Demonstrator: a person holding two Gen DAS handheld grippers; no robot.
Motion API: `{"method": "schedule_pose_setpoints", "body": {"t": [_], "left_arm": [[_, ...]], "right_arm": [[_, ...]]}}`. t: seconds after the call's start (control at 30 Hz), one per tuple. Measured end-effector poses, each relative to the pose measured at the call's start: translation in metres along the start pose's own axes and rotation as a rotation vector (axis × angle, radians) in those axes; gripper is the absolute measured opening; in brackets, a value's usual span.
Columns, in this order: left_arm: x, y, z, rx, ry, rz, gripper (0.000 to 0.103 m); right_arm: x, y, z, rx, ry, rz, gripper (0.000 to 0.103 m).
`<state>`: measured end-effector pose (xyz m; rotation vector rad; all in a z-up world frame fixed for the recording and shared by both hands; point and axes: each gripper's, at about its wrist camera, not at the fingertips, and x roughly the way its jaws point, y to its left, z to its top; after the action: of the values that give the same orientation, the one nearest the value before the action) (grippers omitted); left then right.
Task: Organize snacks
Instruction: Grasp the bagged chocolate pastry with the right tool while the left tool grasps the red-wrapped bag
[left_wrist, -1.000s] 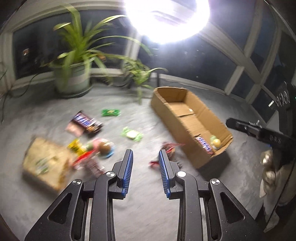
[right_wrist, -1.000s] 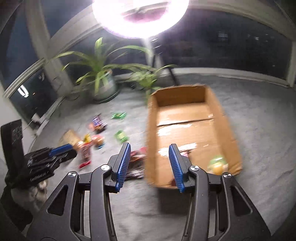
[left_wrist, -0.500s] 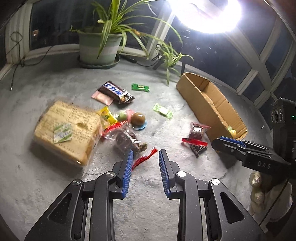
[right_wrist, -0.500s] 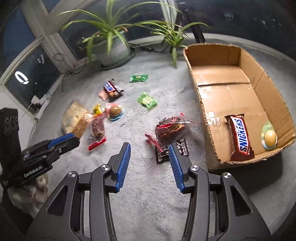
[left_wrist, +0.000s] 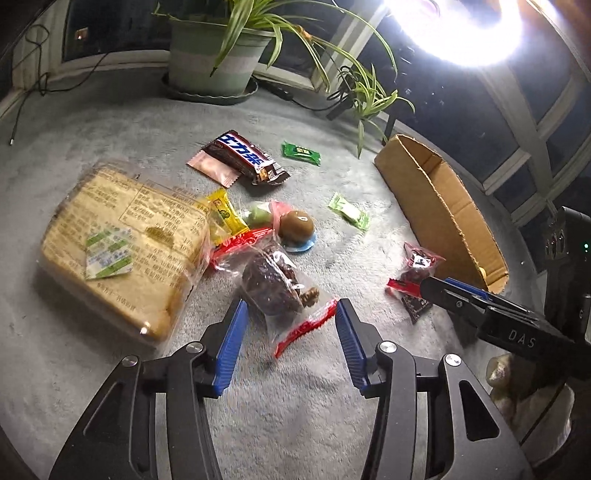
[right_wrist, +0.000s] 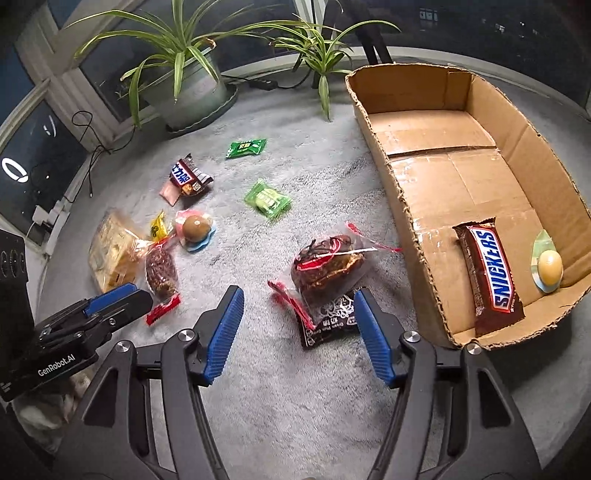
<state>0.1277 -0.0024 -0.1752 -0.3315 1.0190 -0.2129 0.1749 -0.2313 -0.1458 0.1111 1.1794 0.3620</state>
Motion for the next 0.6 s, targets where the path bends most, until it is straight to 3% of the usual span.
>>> {"method": "schedule_pose_setpoints", "body": {"t": [0.37,0.6], "left_arm": [[0.015,0.005,0.009,-0.001,0.026,-0.002,0.049],[0.019,0.003,0.015,0.005,0.019,0.003,0.049]], "right_arm": [[0.007,0.012,-0.002,0.022,-0.007,-0.04,0.065],[0.011,0.016,-0.007,0.113,-0.032,-0.08,0.065]]}}
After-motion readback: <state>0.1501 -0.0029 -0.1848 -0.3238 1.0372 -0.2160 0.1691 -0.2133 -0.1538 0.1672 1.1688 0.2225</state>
